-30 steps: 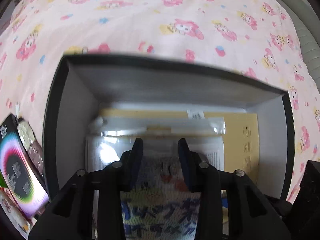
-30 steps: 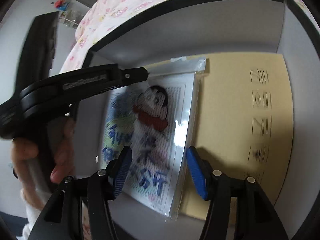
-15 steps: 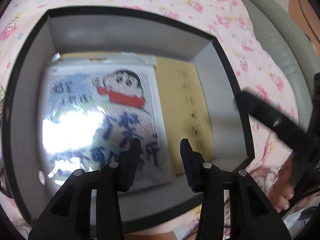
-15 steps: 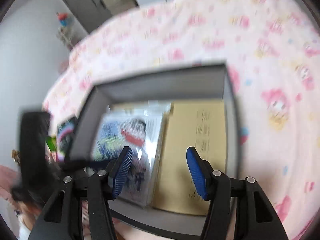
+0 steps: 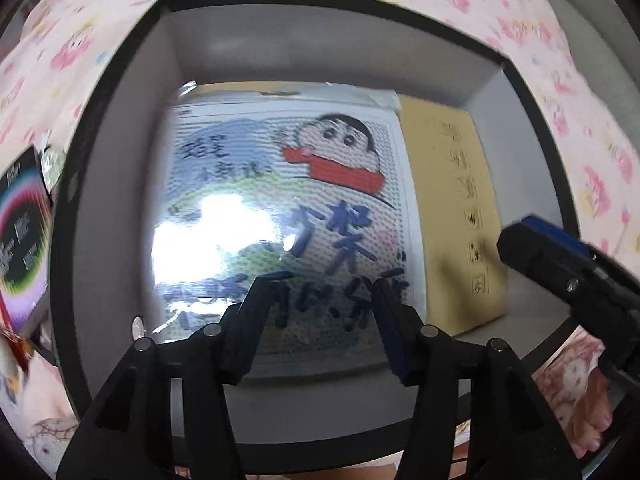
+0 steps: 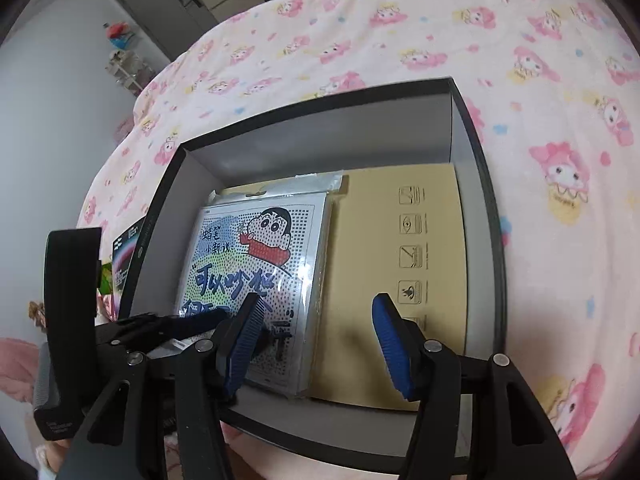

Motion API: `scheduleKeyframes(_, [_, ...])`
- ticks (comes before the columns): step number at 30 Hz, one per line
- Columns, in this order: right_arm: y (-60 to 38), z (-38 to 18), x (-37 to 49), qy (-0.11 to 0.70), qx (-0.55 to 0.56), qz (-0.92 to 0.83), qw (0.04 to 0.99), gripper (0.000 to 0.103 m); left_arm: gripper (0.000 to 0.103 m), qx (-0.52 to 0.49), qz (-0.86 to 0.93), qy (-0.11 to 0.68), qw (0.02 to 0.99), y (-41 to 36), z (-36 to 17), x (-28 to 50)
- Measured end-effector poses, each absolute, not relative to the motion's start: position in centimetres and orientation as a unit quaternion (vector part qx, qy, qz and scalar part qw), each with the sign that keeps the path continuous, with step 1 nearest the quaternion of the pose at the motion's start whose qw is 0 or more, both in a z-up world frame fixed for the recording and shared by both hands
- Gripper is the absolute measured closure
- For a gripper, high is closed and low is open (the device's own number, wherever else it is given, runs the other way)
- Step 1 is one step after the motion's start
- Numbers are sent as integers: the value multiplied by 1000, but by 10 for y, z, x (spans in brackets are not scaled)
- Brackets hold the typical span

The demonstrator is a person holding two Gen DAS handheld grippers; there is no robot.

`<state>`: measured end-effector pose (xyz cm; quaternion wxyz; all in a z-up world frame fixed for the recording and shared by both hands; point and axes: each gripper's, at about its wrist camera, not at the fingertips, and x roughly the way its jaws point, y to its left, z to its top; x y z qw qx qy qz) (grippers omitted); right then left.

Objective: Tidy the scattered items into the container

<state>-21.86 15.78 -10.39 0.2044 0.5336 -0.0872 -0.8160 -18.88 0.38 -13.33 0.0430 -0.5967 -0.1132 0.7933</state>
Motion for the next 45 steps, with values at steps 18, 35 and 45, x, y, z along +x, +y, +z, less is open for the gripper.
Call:
scheduleKeyframes(18, [146,47,-120,41,298,-948,100,30,1,-354,929,-104,21,-32,34,-89])
scheduleKeyframes(35, [168,45,-10,-19,303,-949,85,23,1,-312,948,-63,27,7,64,22])
scheduleKeyframes(45, [156,50,6,-5,314,-943,107,23,1,-316,947,-54,37,9,72,38])
